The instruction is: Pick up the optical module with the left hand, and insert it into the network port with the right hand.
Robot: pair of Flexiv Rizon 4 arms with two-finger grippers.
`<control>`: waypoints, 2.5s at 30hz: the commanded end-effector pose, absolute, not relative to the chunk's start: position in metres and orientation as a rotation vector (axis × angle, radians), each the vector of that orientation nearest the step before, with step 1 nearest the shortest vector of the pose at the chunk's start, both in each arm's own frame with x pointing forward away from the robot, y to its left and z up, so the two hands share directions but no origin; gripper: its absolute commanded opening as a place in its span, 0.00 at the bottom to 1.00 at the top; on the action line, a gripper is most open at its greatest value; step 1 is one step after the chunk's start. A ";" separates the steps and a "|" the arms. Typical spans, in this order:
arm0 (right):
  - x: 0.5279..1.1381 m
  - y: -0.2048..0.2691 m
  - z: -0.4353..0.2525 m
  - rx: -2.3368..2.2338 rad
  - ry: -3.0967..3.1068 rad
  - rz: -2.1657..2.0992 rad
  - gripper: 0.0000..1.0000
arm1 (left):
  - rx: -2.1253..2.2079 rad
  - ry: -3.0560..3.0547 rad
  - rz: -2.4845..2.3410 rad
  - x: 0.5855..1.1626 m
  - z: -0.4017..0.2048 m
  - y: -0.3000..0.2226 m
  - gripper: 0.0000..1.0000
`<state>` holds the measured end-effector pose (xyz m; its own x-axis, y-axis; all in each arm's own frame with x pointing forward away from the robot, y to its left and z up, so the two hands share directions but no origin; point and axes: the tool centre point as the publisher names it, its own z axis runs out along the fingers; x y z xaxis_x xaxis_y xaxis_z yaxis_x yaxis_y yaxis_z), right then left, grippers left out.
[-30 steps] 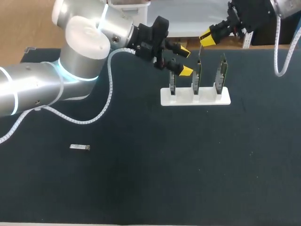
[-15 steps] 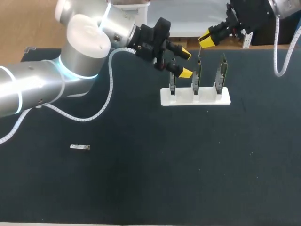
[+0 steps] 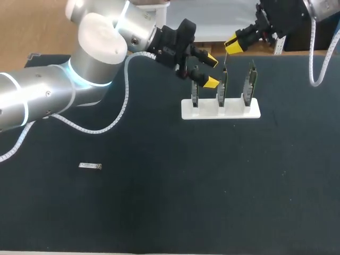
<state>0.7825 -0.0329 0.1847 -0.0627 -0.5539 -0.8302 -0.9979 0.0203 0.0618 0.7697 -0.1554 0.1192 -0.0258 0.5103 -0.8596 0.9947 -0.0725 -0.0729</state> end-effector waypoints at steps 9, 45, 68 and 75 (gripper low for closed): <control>0.783 -0.033 0.184 -1.594 1.679 0.918 0.00 | 1.649 1.605 -1.009 0.771 0.118 -0.154 1.00; 0.785 -0.033 0.183 -1.600 1.670 0.931 0.00 | 1.654 1.599 -1.011 0.773 0.117 -0.159 1.00; 0.780 -0.031 0.173 -1.647 1.681 0.922 0.00 | 1.654 1.599 -1.011 0.773 0.117 -0.159 1.00; 0.777 -0.029 0.171 -1.641 1.685 0.929 0.00 | 1.654 1.599 -1.011 0.773 0.117 -0.159 1.00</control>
